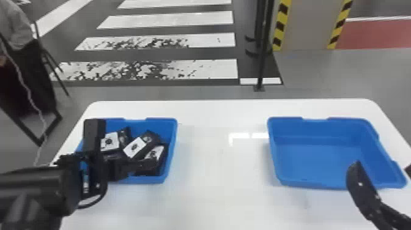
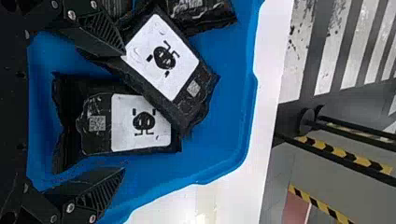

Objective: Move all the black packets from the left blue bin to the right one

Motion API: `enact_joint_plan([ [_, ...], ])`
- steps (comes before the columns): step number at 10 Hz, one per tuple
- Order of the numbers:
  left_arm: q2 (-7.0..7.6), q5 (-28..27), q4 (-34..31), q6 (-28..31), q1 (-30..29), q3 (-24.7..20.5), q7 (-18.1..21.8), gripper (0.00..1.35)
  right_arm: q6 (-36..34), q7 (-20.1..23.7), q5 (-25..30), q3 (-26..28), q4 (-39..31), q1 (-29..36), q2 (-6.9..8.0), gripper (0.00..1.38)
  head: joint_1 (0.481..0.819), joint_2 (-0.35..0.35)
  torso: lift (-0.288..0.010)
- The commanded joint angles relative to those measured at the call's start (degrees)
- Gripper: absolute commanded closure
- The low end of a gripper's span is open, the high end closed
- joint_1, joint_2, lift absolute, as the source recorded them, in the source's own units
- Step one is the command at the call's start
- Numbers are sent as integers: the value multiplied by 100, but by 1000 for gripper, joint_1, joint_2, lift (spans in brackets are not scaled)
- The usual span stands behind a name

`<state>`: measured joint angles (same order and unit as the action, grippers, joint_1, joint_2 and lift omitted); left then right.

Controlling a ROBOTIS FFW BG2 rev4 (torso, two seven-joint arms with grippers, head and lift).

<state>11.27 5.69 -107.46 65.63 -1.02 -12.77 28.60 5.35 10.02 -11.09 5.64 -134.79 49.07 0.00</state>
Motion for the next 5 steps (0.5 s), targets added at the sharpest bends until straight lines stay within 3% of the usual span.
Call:
enact_joint_plan([
  [1,7,208,108,187,88,89,58,174,0,0,-11,-4,0,0,5,159,695,85,-140],
  [4,7,265,361,567,299,158,163,191,0,0,-45,-38,28,-28,5,159,695,45,-140],
  [5,16,242,460,651,370,158,163,269,0,0,-56,-38,42,-28,5,159,695,42,-140],
])
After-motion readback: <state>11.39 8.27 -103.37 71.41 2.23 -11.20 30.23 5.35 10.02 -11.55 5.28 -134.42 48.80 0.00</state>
